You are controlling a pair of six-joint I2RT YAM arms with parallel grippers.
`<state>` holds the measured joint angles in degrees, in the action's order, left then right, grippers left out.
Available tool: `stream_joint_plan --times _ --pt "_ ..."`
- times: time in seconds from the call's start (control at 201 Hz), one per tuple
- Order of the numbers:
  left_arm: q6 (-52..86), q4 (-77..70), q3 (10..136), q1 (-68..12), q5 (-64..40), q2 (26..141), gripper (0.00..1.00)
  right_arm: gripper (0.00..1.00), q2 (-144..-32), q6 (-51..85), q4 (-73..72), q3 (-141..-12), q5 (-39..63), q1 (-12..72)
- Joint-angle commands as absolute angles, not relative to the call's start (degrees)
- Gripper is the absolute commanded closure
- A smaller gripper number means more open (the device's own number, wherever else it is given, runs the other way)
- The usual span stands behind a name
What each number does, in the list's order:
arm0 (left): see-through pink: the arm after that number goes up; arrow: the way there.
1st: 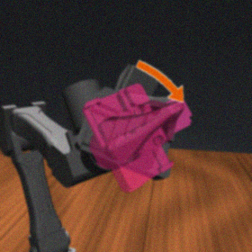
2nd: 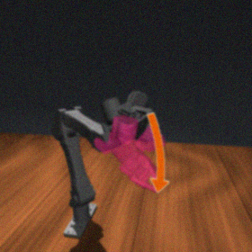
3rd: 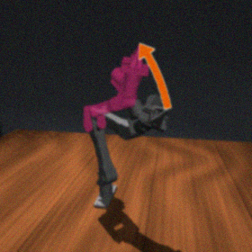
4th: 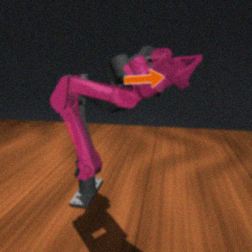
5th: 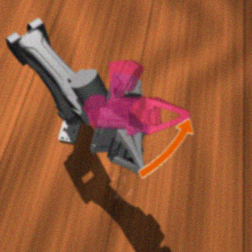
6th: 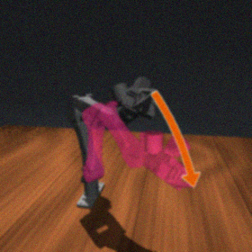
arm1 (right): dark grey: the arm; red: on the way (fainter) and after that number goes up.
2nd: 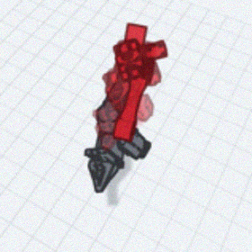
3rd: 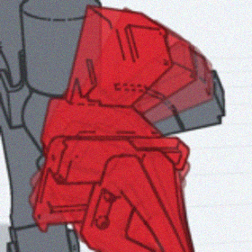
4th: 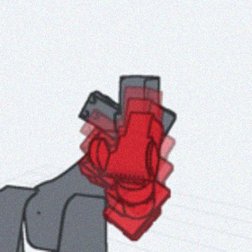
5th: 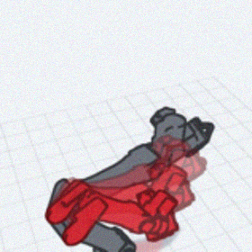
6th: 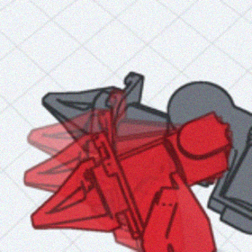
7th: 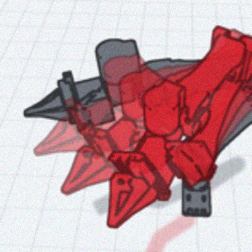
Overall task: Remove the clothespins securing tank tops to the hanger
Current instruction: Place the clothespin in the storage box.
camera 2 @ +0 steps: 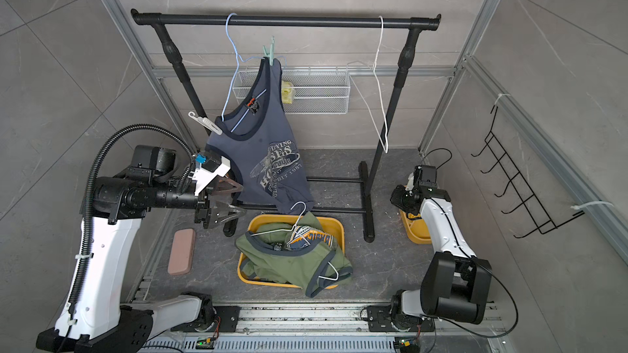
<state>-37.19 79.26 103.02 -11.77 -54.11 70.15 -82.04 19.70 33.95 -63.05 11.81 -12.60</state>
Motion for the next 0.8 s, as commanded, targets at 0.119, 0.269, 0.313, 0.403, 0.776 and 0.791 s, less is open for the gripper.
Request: stream_joint_plan --times 0.119,0.269,0.313,0.403,0.776,0.791 --pt "-39.7 78.9 102.1 -12.2 -55.1 70.3 0.13 0.96 -91.4 18.9 31.7 -66.4 7.9 -20.1" --pt "-40.1 78.9 101.7 -12.2 -55.8 71.4 0.13 0.95 -95.3 21.3 28.9 -66.7 11.8 -22.5" --pt "-39.9 78.7 101.8 -12.3 -55.9 71.6 0.13 0.96 -96.4 21.2 28.7 -67.2 12.6 -22.5" --pt "-39.8 78.6 101.7 -12.2 -56.1 71.5 0.13 0.95 -98.3 20.7 28.7 -67.4 14.1 -22.4" --pt "-39.8 77.7 100.3 -12.7 -55.5 71.5 0.12 0.88 -103.5 19.9 28.8 -67.9 16.0 -22.5" --pt "-39.8 77.6 100.1 -12.8 -55.4 71.4 0.12 0.88 -103.7 20.0 28.9 -67.9 16.1 -22.4"
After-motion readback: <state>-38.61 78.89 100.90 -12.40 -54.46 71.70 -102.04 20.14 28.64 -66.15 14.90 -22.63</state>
